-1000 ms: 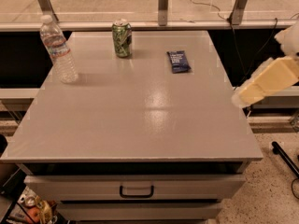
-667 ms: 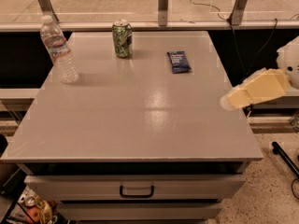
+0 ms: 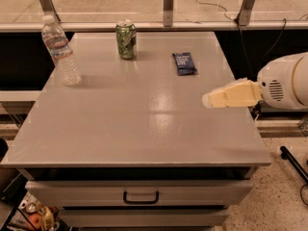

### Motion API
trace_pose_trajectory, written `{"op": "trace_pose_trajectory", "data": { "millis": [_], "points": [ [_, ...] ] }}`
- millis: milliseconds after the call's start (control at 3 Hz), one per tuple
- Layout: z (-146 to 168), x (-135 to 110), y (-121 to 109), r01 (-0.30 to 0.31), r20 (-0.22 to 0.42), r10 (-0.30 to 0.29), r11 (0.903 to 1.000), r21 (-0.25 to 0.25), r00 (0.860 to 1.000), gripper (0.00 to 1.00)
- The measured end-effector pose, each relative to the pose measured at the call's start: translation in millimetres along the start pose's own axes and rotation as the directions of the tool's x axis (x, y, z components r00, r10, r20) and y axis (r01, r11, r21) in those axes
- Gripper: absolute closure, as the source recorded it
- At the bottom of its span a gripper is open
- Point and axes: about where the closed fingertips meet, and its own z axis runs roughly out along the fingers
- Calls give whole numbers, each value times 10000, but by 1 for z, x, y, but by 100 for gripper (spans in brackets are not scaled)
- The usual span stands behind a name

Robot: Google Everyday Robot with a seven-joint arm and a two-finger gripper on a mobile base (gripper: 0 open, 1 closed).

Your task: Pick rxbar blueberry

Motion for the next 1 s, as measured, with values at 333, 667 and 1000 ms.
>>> {"op": "trace_pose_trajectory", "data": {
  "millis": [333,667,1000],
  "points": [
    [22,-25,-21,-529,1140,450,9963,674,9925,0],
    [18,-40,-30,-583,1685,403,9929,1034,9849,0],
    [23,-46,-27,-559,1749,370,9929,1049,9839,0]
  ]
}}
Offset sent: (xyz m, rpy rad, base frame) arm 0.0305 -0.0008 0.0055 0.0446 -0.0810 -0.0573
